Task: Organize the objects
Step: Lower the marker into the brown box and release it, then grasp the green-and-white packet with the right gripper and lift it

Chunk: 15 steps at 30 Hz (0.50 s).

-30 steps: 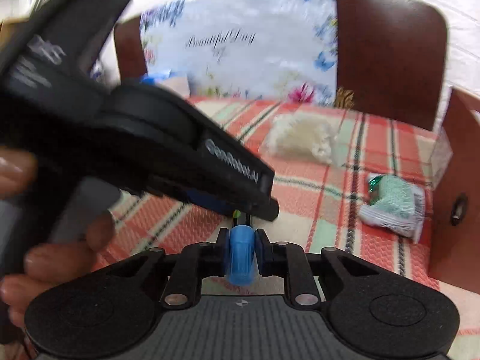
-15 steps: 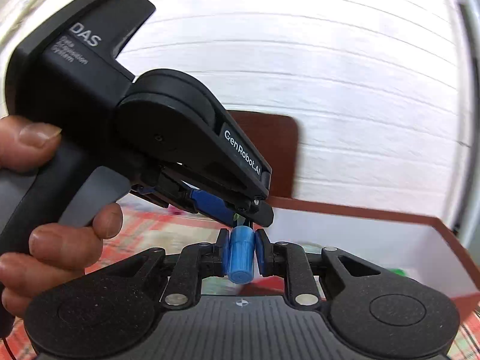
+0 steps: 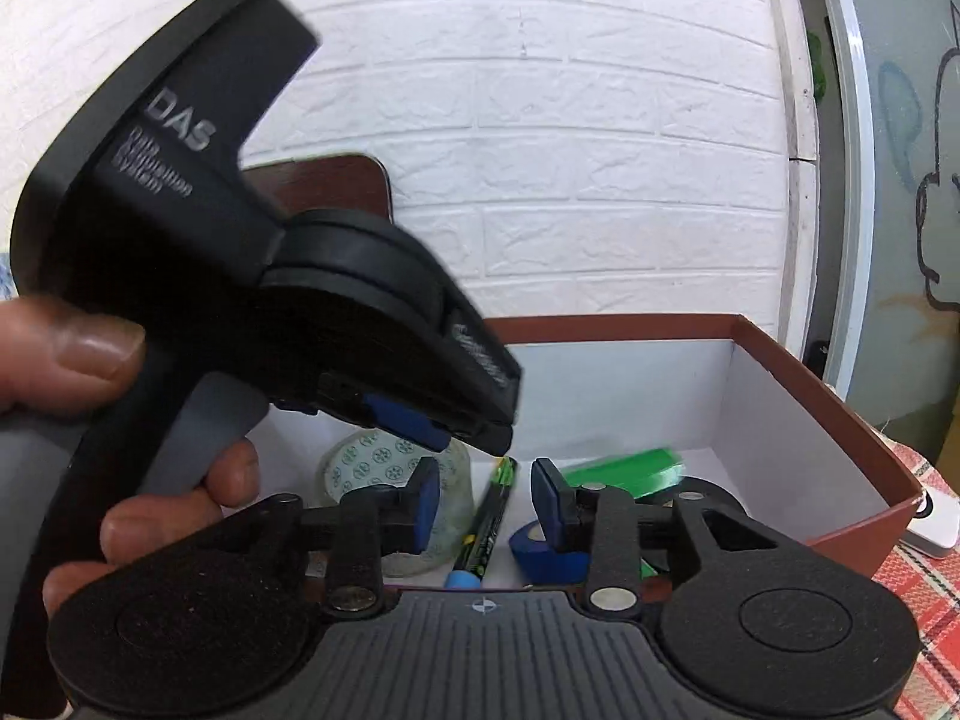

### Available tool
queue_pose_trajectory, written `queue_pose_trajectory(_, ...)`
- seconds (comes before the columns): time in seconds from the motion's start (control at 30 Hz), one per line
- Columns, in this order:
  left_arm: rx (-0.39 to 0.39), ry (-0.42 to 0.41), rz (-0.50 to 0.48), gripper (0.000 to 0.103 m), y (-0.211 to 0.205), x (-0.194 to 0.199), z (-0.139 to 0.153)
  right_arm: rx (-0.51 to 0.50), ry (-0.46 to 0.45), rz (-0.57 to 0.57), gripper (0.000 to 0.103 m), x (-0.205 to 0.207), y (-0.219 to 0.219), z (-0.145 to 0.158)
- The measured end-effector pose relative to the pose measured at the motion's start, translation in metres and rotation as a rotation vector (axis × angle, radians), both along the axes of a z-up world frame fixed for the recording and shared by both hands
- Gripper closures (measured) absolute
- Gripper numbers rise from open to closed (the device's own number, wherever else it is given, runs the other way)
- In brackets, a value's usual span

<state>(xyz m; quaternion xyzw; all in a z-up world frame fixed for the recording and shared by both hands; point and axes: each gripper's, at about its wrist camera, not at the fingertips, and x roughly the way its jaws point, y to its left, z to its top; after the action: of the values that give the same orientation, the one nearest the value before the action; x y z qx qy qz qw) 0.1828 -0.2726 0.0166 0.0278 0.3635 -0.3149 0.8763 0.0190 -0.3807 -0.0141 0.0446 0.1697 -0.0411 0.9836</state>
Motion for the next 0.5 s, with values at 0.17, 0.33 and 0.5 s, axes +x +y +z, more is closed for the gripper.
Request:
queue_pose_trajectory(0.17,-0.093,-0.041,0.017,0.075,0.051,-0.028,0.02,0.011,-0.081,0.03,0.067,-0.033,0.015,0.007)
queue_pose_trajectory(0.33,-0.157,-0.061,0.105,0.073,0.134,-0.064,0.023,-0.04,-0.161,0.144,0.067,-0.071,0.054,0.011)
queue_pose_trajectory(0.5,-0.034,0.003,0.325,0.073,0.218,-0.074,-0.016,-0.112,-0.081,0.36,0.067,-0.067,0.12,0.004)
